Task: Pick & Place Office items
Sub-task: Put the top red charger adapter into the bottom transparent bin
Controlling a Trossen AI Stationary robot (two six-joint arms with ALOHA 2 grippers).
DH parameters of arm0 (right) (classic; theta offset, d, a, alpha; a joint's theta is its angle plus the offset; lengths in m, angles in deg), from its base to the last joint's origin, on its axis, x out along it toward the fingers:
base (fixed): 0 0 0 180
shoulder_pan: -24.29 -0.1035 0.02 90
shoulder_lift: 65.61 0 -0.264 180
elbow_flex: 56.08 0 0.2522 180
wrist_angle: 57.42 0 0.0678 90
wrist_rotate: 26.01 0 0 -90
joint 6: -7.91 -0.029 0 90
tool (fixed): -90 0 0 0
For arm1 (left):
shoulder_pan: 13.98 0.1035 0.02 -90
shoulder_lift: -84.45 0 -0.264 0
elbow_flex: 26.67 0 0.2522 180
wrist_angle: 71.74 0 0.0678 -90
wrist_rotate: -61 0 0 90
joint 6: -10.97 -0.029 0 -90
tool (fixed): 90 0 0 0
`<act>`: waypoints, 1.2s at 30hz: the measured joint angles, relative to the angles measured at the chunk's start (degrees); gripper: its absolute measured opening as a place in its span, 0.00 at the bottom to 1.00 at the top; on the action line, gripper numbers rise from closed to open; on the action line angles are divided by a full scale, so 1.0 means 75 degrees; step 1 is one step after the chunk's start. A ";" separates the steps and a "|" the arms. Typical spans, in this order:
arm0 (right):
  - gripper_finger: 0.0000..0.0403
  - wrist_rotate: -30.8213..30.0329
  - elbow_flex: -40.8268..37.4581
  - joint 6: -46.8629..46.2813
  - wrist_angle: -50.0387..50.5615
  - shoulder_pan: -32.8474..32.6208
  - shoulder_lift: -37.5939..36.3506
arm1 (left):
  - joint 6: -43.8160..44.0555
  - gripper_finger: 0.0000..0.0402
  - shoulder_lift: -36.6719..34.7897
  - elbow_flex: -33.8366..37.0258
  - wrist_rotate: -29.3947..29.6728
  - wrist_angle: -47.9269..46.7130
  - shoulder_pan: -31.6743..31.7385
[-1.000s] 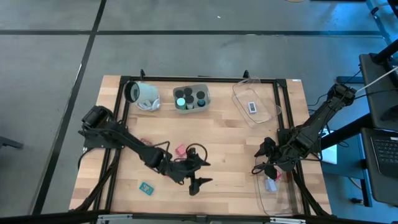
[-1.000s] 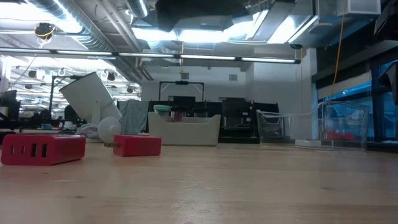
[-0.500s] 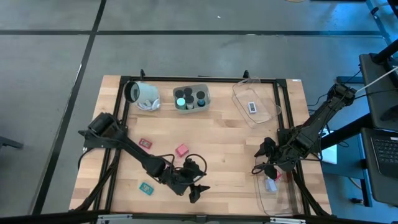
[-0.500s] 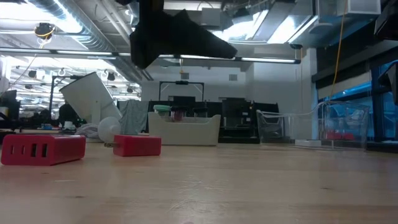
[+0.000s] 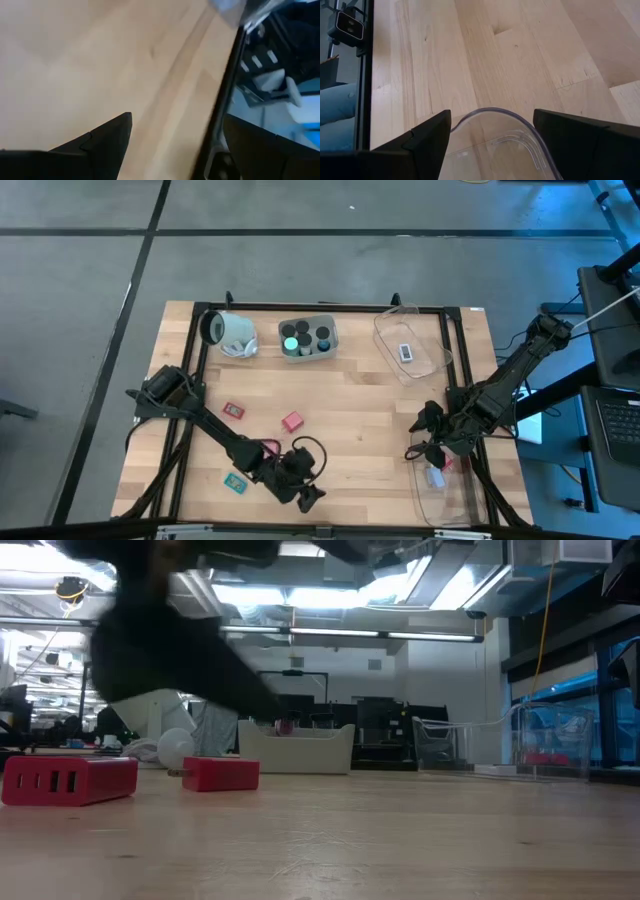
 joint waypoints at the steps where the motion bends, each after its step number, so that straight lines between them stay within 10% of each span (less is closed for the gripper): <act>1: 0.71 0.0000 0.0000 0.0000 0.0000 -0.0002 0.0000 | 0.0262 0.77 0.0000 0.0000 -0.0132 -0.0057 -0.0051; 12: 0.71 0.0000 0.0000 0.0000 -0.0001 0.0000 0.0000 | 0.1077 0.82 -0.0460 0.0000 0.0150 -0.0952 -0.0470; 26: 0.71 0.0000 0.0000 0.0000 -0.0003 0.0000 0.0000 | 0.3846 0.82 -0.1800 0.0006 -0.0060 -0.5412 -0.0211; 36: 0.71 0.0000 0.0000 0.0000 0.0000 0.0000 0.0000 | 0.3954 0.82 -0.1664 0.0006 0.1343 -0.6802 -0.0066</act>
